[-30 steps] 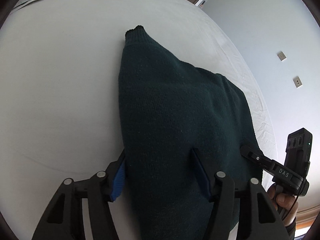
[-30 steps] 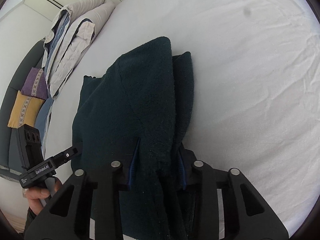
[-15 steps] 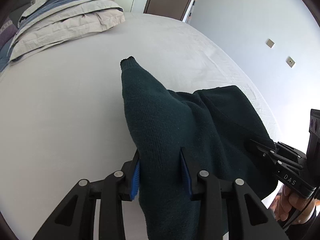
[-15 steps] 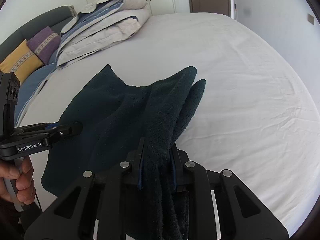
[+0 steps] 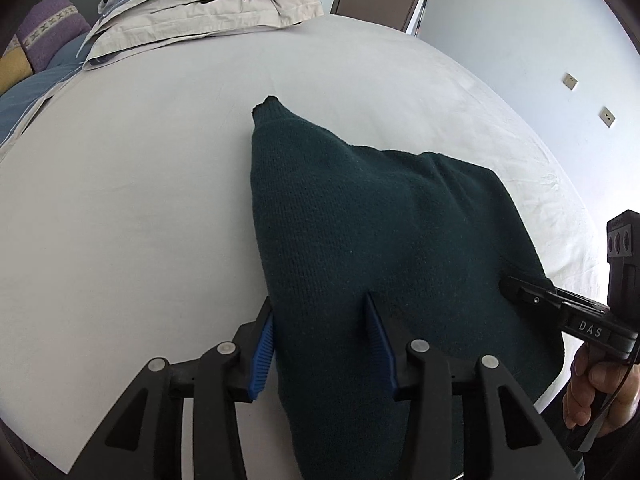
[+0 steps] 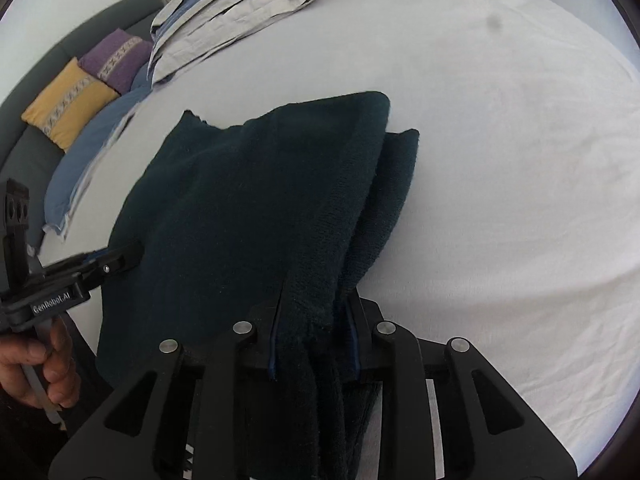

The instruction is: Fold small clothes

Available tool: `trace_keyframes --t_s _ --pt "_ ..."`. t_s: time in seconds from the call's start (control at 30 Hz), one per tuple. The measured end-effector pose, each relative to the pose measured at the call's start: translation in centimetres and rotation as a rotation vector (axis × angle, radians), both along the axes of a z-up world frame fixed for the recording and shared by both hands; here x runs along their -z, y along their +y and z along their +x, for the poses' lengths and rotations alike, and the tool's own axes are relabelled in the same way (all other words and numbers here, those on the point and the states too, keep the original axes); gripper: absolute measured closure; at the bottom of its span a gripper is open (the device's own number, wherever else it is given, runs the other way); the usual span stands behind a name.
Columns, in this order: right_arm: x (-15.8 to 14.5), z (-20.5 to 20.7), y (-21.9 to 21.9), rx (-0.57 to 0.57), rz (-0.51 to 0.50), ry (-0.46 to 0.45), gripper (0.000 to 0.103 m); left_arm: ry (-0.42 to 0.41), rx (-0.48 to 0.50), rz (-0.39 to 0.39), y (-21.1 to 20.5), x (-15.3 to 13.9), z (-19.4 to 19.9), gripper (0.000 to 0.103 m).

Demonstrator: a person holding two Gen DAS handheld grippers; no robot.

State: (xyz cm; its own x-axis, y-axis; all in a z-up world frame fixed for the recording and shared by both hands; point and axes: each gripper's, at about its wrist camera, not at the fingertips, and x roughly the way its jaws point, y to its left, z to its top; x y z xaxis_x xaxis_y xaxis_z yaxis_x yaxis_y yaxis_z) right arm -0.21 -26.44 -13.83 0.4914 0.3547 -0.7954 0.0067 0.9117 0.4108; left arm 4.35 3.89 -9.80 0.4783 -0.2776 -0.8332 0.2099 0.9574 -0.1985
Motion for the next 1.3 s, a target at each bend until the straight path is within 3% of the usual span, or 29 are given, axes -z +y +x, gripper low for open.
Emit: trace_keyframes --t_s 0.1,0.23,0.4,0.53,0.6,0.63,0.73,0.83,0.97,1.1,1.17,1.23,1.3 --pt "0.4 0.1 -0.9 0.015 0.054 0.015 0.065 -0.015 -0.021 0.011 0.0 0.3 -0.2 0.045" --pt "-1.0 -0.5 -1.3 0.068 0.038 0.020 0.054 -0.016 -0.046 -0.039 0.9 -0.2 -1.1 0.045" --pt "-5.2 -3.6 -1.4 0.134 -0.049 -0.102 0.054 -0.097 -0.096 -0.024 0.9 -2.1 -2.7 0.046" --pt "-6.8 -6.8 -0.8 0.103 -0.062 -0.171 0.054 -0.149 -0.104 0.015 0.2 -2.2 -4.3 0.046" --pt "-6.3 -7.2 0.2 0.077 -0.111 -0.174 0.054 -0.169 -0.097 0.052 -0.3 -1.9 -5.1 0.043" --pt "-5.6 -7.1 0.2 0.069 -0.118 -0.140 0.054 -0.166 -0.085 0.069 -0.6 -1.5 -5.3 0.038" --pt "-2.8 -6.8 -0.2 0.090 -0.112 -0.040 0.054 -0.133 -0.064 0.089 -0.9 0.1 -5.7 0.037" --pt "-3.3 -8.0 -1.2 0.132 -0.101 -0.072 0.054 -0.161 -0.079 0.088 -0.5 -0.4 -6.5 0.038" --pt "-6.4 -10.0 -2.3 0.170 -0.159 -0.163 0.054 -0.248 -0.123 0.086 0.7 -2.7 -7.2 0.035" --pt "-11.7 -12.8 -2.2 0.177 -0.245 -0.331 0.052 -0.447 -0.170 0.117 1.5 -7.2 -9.4 0.001" --pt "-14.4 -14.1 -1.5 0.166 -0.278 -0.432 0.045 -0.580 -0.189 0.149 1.6 -9.8 -11.0 0.000" --pt "-16.9 -15.5 -0.9 0.173 -0.297 -0.540 0.024 -0.671 -0.196 0.170 1.5 -12.1 -12.1 0.000" --pt "-19.1 -17.1 -0.3 0.186 -0.304 -0.649 0.010 -0.727 -0.222 0.209 1.5 -14.1 -13.1 0.000"
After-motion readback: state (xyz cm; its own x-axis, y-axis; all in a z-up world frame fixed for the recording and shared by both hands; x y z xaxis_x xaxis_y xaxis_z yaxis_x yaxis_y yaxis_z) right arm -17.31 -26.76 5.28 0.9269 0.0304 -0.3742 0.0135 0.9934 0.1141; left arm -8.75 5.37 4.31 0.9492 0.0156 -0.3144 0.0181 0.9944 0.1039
